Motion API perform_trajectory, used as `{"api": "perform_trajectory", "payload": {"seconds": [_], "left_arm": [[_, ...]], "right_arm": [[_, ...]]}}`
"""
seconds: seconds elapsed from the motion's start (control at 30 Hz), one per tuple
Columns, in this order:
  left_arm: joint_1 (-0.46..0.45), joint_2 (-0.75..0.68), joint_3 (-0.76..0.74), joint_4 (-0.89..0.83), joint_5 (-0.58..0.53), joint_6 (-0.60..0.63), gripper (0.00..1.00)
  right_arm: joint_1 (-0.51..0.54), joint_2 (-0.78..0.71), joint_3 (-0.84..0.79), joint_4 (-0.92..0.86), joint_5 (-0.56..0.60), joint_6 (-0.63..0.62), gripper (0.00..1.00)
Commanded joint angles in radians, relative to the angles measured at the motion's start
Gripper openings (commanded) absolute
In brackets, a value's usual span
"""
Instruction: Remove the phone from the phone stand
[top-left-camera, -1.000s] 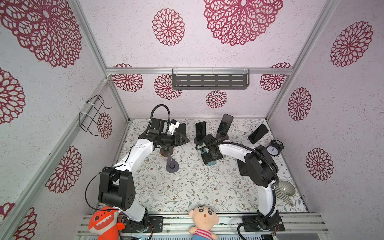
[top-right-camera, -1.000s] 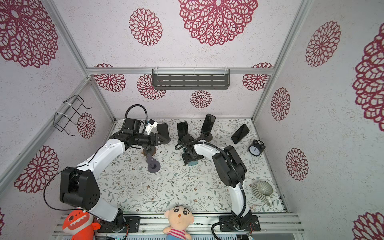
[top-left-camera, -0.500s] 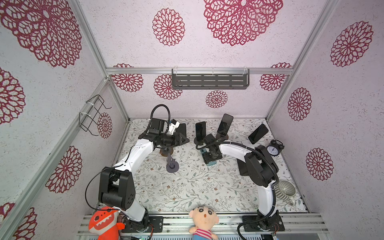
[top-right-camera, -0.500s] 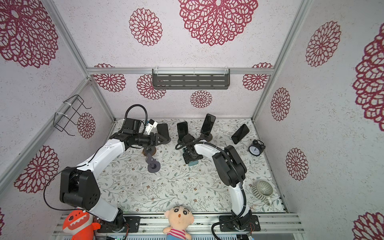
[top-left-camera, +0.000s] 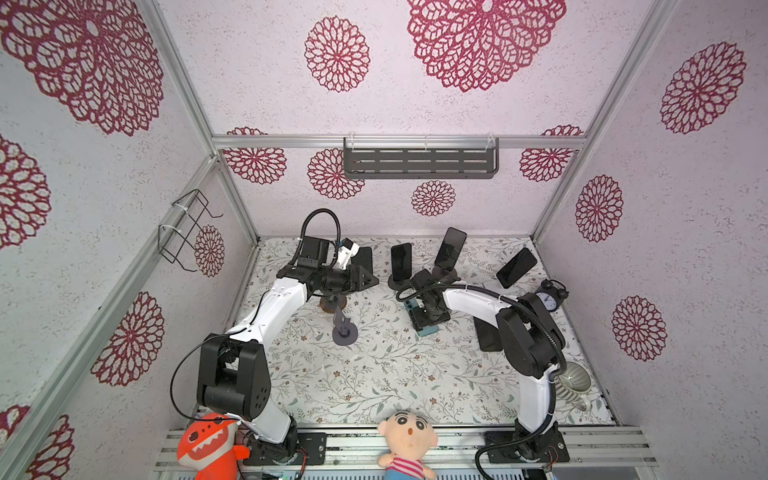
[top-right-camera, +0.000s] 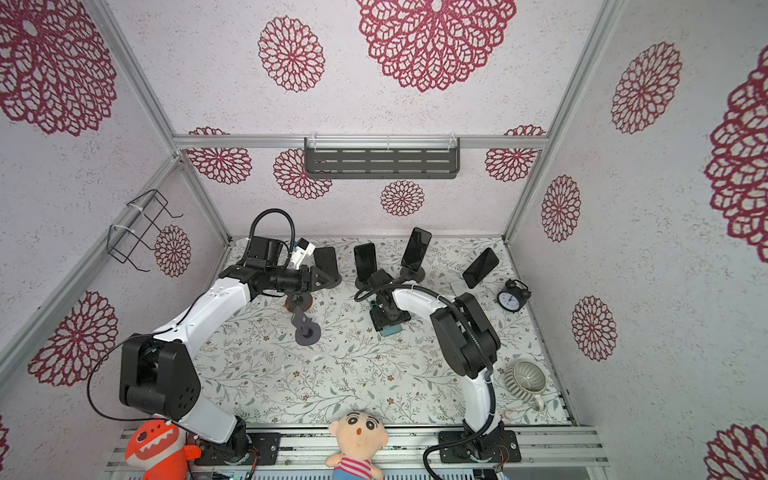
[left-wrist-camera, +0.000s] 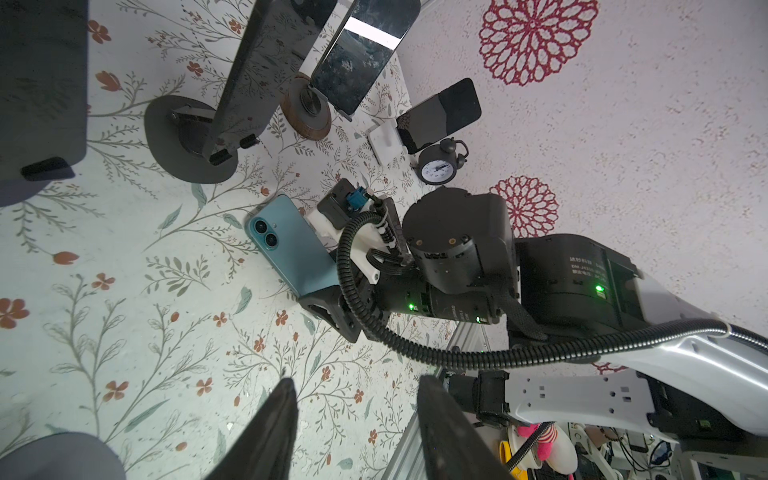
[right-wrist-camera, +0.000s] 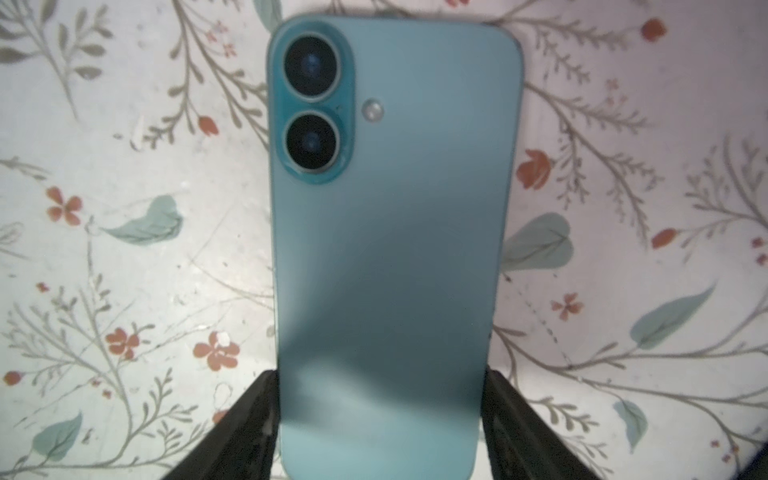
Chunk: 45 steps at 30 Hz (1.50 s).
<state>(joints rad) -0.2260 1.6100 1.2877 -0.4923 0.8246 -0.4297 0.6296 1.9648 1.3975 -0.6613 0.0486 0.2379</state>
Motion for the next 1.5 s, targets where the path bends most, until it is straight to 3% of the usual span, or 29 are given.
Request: {"api": "perform_trajectory", "payload": {"seconds": [0.0, 0.2, 0.37, 0.5, 0.73, 0.87, 1.0, 1.2, 1.47], "left_arm": [[0.003, -0.030, 0.007, 0.014, 0.007, 0.012, 0.51], [-0.041, -0.013, -0.004, 0.042, -0.033, -0.045, 0.55], [-0.078, -0.035, -0.187, 0.334, -0.118, -0.327, 0.56], [-0.159, -0.021, -0.228, 0.363, -0.271, -0.397, 0.59], [-0.257, 0.091, -0.307, 0.622, -0.324, -0.629, 0.61], [-0.294, 0.117, -0.287, 0.582, -0.395, -0.620, 0.61], [-0.320, 0.122, -0.268, 0.530, -0.450, -0.600, 0.61], [-0.326, 0.075, -0.280, 0.484, -0.534, -0.579, 0.62], [-0.306, -0.033, -0.283, 0.370, -0.662, -0.485, 0.63]], "right_arm": [[-0.007, -0.095, -0.010, -0.019, 0.014, 0.003, 0.61], [-0.010, -0.177, -0.079, 0.039, 0.007, 0.005, 0.59], [-0.012, -0.221, -0.156, 0.091, 0.001, 0.015, 0.58], [-0.013, -0.273, -0.218, 0.152, -0.009, 0.005, 0.57], [-0.013, -0.299, -0.281, 0.202, -0.038, 0.003, 0.55], [-0.014, -0.256, -0.284, 0.152, -0.015, 0.010, 0.61], [-0.014, -0.218, -0.272, 0.117, -0.007, 0.017, 0.75], [0.027, -0.175, -0.170, 0.040, 0.032, 0.090, 0.90], [0.104, -0.123, -0.089, 0.000, 0.011, 0.302, 0.87]]}}
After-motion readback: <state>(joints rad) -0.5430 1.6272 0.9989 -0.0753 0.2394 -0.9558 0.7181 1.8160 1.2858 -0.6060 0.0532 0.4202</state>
